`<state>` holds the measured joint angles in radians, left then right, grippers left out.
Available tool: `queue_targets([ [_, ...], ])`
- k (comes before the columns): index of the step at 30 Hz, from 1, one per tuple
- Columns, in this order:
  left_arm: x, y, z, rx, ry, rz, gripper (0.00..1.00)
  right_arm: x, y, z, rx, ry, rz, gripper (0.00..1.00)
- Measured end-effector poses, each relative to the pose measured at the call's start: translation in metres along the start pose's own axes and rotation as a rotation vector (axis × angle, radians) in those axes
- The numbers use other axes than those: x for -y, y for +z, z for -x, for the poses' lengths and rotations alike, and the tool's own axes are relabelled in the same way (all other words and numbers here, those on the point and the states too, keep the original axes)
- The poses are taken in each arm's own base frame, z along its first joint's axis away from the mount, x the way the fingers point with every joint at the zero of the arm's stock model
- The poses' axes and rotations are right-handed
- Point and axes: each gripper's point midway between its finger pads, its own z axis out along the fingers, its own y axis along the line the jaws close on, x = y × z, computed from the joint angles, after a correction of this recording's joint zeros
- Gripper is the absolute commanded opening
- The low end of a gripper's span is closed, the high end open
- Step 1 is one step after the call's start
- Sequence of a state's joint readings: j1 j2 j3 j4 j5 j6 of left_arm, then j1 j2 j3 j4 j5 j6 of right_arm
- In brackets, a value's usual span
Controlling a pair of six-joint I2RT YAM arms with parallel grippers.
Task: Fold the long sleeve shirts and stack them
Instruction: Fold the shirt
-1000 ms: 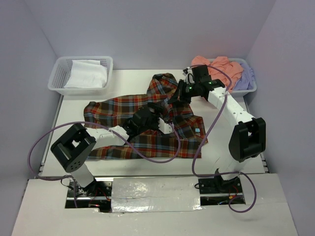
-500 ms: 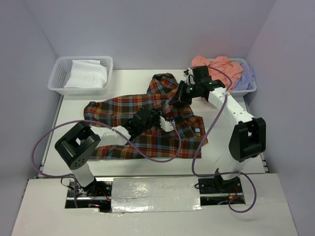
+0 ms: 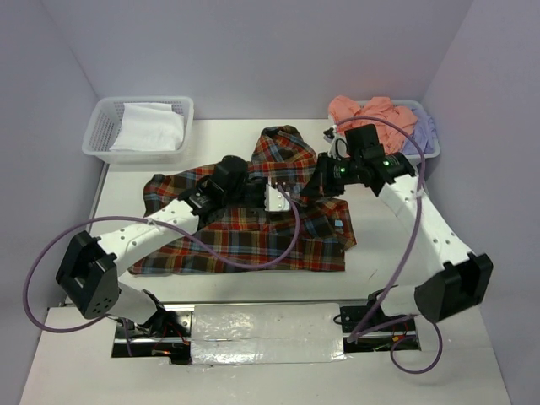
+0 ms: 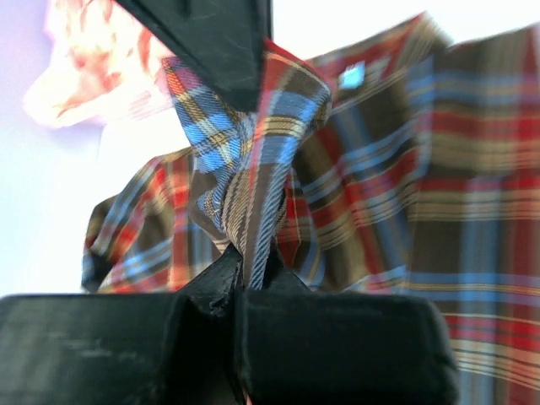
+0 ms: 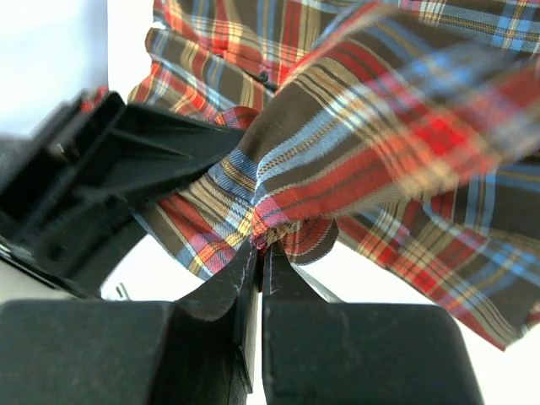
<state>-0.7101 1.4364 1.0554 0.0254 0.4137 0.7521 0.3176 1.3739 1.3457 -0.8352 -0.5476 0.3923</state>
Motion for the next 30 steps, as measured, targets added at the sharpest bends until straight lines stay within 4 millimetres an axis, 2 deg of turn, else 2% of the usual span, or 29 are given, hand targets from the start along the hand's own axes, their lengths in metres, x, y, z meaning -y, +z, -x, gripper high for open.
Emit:
queue_targets([
  [5, 0.006, -0.012, 0.041, 0.067, -0.066, -0.132, 0.0, -0.016, -0.03, -0.01, 0.045, -0.056, 0.021, 0.0],
  [11, 0.044, -0.024, 0.061, 0.075, -0.117, -0.289, 0.0, -0.024, -0.05, -0.038, 0.015, -0.07, 0.032, 0.0],
  [16, 0.057, -0.037, 0.078, 0.09, -0.127, -0.356, 0.0, -0.033, -0.061, -0.06, 0.001, -0.08, 0.084, 0.0],
  [19, 0.071, -0.04, 0.077, 0.084, -0.176, -0.405, 0.0, -0.034, -0.057, -0.077, -0.026, -0.08, 0.104, 0.0],
  [24, 0.102, -0.044, 0.062, 0.032, -0.282, -0.525, 0.0, -0.025, -0.034, -0.11, -0.125, -0.048, 0.107, 0.0],
  [30, 0.139, -0.027, 0.029, -0.046, -0.37, -0.713, 0.0, 0.003, -0.014, -0.138, -0.207, 0.014, 0.054, 0.0],
])
